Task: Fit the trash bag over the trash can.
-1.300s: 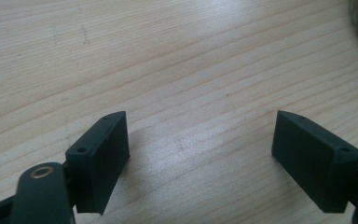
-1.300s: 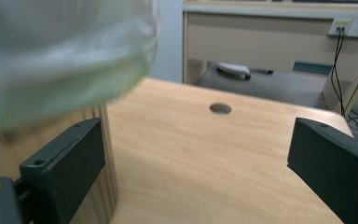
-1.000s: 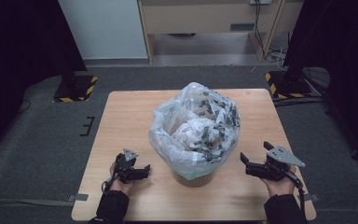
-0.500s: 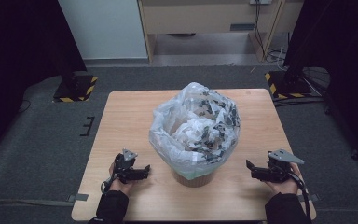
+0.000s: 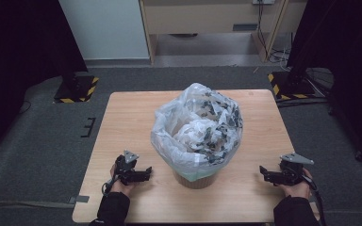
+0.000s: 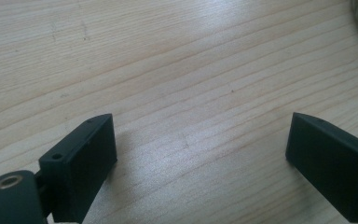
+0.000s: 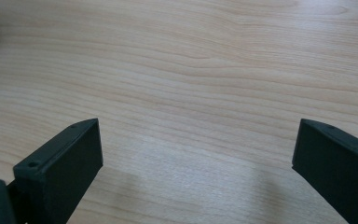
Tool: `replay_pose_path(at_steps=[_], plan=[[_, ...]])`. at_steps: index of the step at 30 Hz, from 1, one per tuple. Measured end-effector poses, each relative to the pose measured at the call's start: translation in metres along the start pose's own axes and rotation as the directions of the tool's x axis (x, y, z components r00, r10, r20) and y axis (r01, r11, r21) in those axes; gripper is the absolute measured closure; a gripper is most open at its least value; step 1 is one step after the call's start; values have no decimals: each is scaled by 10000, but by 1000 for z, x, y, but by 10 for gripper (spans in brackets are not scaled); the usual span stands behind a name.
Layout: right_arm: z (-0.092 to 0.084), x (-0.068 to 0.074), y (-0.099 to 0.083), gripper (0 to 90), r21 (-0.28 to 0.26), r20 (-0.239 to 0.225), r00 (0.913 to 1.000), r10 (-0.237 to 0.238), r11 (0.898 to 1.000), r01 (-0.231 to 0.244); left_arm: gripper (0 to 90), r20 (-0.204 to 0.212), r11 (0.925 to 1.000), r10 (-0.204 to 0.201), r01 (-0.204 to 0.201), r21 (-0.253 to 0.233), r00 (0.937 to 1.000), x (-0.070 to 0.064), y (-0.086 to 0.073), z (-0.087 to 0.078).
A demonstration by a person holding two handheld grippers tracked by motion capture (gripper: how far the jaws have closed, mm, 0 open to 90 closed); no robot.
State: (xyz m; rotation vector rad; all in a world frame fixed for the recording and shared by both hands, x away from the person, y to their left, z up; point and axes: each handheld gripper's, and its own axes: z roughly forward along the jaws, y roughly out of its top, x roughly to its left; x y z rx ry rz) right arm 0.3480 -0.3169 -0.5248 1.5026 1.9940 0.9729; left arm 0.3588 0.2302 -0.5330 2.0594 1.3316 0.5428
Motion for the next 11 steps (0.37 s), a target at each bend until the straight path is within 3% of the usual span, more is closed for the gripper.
replay_pose_path(at_steps=[11], plan=[[9, -9, -8, 21, 548, -109, 9999, -1, 9985, 7, 63, 77, 10000, 89, -88, -17, 9999, 1, -1, 0]])
